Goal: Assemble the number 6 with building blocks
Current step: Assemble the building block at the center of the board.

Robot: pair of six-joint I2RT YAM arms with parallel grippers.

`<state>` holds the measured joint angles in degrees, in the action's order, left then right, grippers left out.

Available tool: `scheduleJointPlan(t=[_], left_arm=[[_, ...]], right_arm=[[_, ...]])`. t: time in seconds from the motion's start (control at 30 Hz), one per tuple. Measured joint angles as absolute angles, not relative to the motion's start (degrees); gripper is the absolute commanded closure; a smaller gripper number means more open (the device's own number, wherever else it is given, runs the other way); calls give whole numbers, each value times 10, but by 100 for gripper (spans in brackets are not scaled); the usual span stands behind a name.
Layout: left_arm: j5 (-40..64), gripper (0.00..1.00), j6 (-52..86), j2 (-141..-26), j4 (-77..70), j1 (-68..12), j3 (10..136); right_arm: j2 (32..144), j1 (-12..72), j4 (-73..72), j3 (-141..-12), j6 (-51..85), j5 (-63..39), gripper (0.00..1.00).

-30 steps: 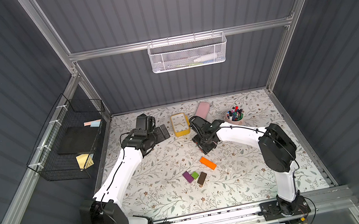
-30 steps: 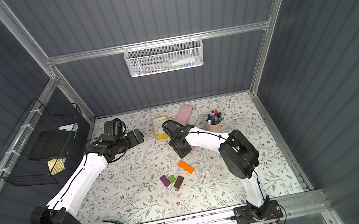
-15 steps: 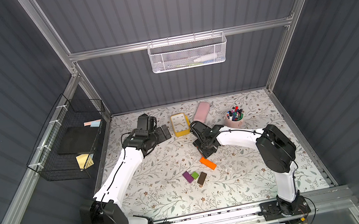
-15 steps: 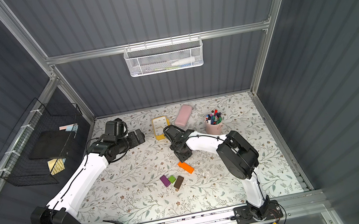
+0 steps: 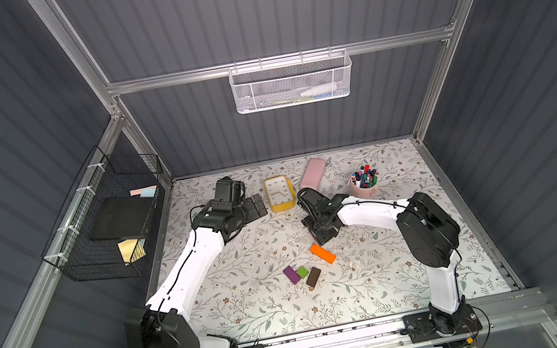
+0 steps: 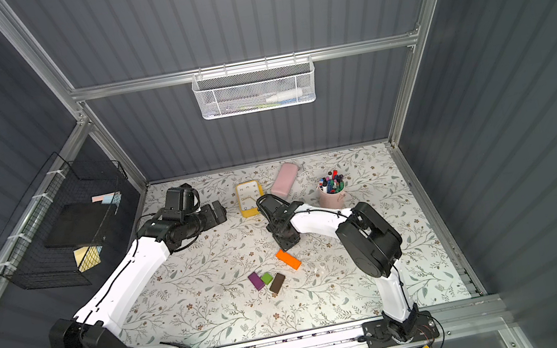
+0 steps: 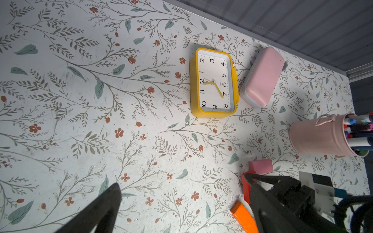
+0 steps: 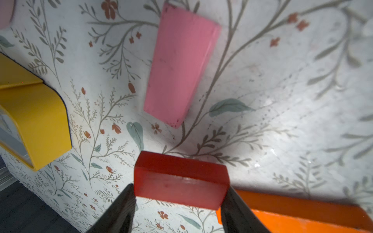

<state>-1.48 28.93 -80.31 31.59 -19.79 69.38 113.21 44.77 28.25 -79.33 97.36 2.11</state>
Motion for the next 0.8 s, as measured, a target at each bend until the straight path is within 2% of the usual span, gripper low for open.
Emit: scheduleJointPlan(t=[0.3, 0.5, 0.8], left_arm=[[-15, 1, 289, -804, 317, -198, 694], [-15, 1, 289, -804, 317, -198, 694], [-15, 1, 285, -804, 317, -198, 694]], right_arm=[[1149, 447, 280, -794, 975, 24, 32], [1149, 447, 275, -794, 973, 25, 21], [1149, 447, 269, -795, 962, 41, 21]])
